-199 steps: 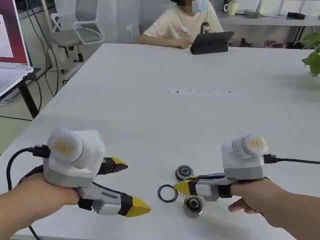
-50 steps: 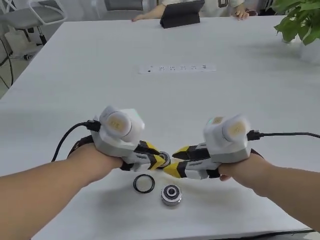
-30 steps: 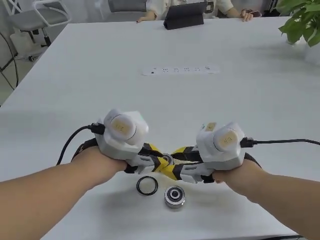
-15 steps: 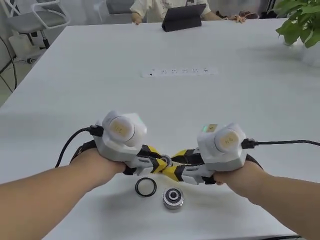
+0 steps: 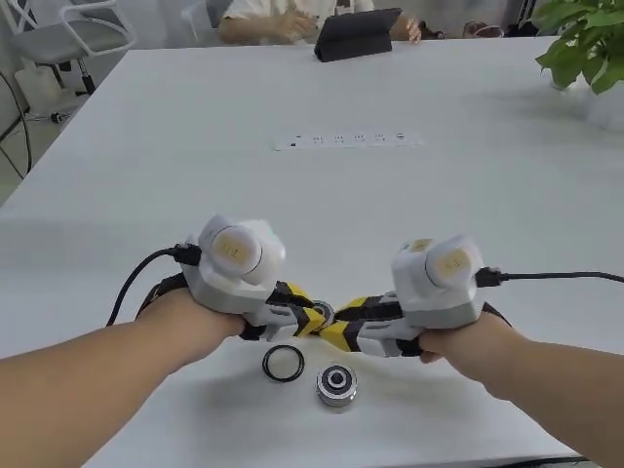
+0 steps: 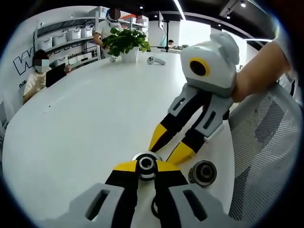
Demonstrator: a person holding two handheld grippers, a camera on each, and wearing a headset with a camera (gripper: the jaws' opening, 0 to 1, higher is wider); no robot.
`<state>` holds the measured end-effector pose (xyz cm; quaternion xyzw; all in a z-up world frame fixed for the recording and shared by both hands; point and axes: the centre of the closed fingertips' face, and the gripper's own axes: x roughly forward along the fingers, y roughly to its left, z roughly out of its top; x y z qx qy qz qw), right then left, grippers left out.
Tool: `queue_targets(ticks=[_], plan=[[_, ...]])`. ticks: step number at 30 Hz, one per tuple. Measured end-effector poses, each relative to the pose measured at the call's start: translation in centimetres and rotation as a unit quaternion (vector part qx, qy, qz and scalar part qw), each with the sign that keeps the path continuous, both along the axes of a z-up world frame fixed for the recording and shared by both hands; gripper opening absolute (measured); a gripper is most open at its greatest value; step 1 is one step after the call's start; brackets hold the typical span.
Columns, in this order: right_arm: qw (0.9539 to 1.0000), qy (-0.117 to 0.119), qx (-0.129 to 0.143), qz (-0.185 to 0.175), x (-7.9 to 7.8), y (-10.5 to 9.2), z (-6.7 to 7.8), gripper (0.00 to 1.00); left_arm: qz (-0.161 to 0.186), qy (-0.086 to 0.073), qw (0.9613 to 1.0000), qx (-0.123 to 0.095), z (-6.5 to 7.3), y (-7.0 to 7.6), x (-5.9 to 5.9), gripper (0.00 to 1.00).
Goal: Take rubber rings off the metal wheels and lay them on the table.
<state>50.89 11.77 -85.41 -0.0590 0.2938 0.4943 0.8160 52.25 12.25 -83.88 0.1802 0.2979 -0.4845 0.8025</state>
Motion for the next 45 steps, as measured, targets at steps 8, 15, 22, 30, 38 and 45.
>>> queue_targets(ticks=[8, 15, 22, 30, 38, 45], plan=[[0.9995, 0.025, 0.015, -0.008, -0.2, -0.2, 0.0, 0.12, 0.001, 0.0, 1.0, -0.002, 0.0, 0.0, 0.0, 0.07], [0.9975, 0.055, 0.031, -0.03, 0.1, -0.6, -0.3, 0.0, 0.004, 0.0, 1.0, -0.003, 0.0, 0.0, -0.1, 0.07], [0.9962, 0.067, 0.032, -0.045, 0.1, -0.6, -0.4, 0.0, 0.008, 0.0, 1.0, -0.005, 0.0, 0.0, -0.1, 0.07], [0.9893, 0.098, 0.058, -0.091, 0.9, -1.2, -0.3, 0.0, 0.008, -0.002, 0.9999, -0.005, 0.0, 0.0, -0.1, 0.07], [0.9792, 0.124, 0.104, -0.123, 1.2, -1.2, 0.5, 0.0, 0.01, -0.002, 0.9999, -0.004, -0.1, -0.1, -0.1, 0.07], [0.973, 0.138, 0.131, -0.131, 1.3, -1.2, 1.0, 0.0, 0.012, -0.002, 0.9999, -0.004, 0.0, -0.1, -0.2, 0.07]])
